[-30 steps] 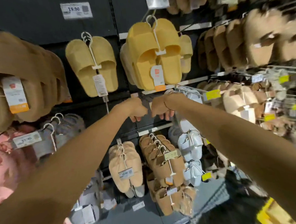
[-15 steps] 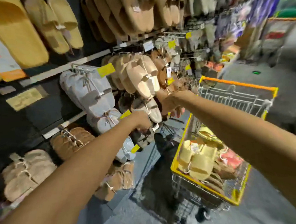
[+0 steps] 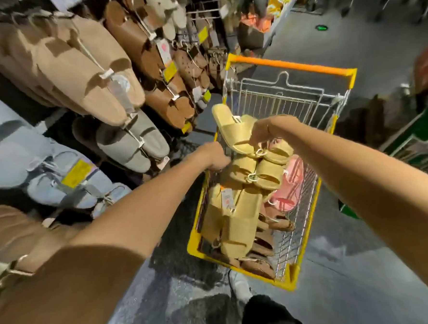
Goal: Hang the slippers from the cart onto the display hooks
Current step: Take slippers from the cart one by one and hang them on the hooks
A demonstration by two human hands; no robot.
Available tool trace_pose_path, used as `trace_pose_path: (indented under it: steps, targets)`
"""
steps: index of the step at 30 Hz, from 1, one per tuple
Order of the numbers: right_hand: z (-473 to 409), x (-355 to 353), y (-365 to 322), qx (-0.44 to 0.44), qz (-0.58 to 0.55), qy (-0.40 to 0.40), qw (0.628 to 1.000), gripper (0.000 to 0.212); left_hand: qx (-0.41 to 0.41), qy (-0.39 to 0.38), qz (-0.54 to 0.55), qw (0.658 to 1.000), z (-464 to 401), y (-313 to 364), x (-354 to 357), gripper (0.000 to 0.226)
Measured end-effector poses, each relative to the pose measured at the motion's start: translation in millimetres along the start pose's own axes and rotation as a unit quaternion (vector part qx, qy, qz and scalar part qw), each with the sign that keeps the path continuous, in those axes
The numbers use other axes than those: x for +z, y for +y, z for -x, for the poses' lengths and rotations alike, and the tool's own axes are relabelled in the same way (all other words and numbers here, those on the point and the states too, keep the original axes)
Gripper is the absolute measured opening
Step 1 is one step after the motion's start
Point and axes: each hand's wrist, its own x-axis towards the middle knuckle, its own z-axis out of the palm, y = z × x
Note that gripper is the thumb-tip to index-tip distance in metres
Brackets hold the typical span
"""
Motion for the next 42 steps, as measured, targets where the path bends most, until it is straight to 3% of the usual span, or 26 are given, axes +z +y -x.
trace_pose_path:
  steps: [2, 6, 9, 12, 13, 15, 18, 20, 26, 32, 35, 38, 42]
  targets:
    - [-15, 5, 18, 0.025, -0.042, -0.010, 0.999, 0.019, 0.005, -0.015, 0.000, 1.000, -27, 8, 10, 0.033]
    - [-56, 28, 44, 0.006, -0.067, 0.001, 0.998, 0.033, 0.006, -0.042, 0.008, 0.999, -71, 16, 31, 0.037]
    - [-87, 47, 58, 0.029, -0.119, -0.024, 0.992, 0.012, -0.002, -0.071, 0.023, 0.997, -95, 20, 43, 0.037]
    - [-56, 42, 50, 0.034, -0.155, -0.019, 0.987, 0.039, -0.004, -0.071, 0.033, 0.997, -114, 26, 56, 0.035]
    - [-23, 29, 39, 0.010, -0.123, -0.017, 0.992, 0.042, -0.003, -0.067, 0.035, 0.997, -117, 26, 60, 0.032]
    - [-46, 49, 33, 0.015, -0.067, -0.031, 0.997, 0.039, -0.010, -0.056, 0.044, 0.997, -124, 25, 67, 0.027]
    - [-95, 89, 34, 0.024, -0.042, 0.066, 0.997, 0.013, -0.023, -0.052, 0.068, 0.996, -127, 23, 75, 0.029]
    - [-110, 98, 41, 0.037, -0.089, 0.090, 0.991, 0.014, -0.022, -0.049, 0.070, 0.996, -125, 23, 80, 0.030]
    - [-69, 74, 75, 0.035, -0.095, 0.138, 0.985, 0.023, -0.018, -0.015, 0.067, 0.997, -120, 31, 78, 0.032]
    - [-15, 30, 103, 0.000, -0.124, 0.147, 0.981, 0.022, -0.020, 0.055, 0.154, 0.986, -106, 50, 71, 0.028]
    - [10, 11, 98, -0.008, -0.122, 0.162, 0.979, 0.029, 0.014, 0.019, 0.177, 0.984, -88, 60, 68, 0.029]
    - [43, -9, 80, -0.008, -0.140, 0.167, 0.976, 0.024, 0.074, -0.032, 0.130, 0.988, -63, 64, 57, 0.025]
    - [90, -31, 38, -0.005, -0.206, 0.197, 0.959, 0.018, 0.081, -0.012, 0.166, 0.983, -7, 53, 30, 0.050]
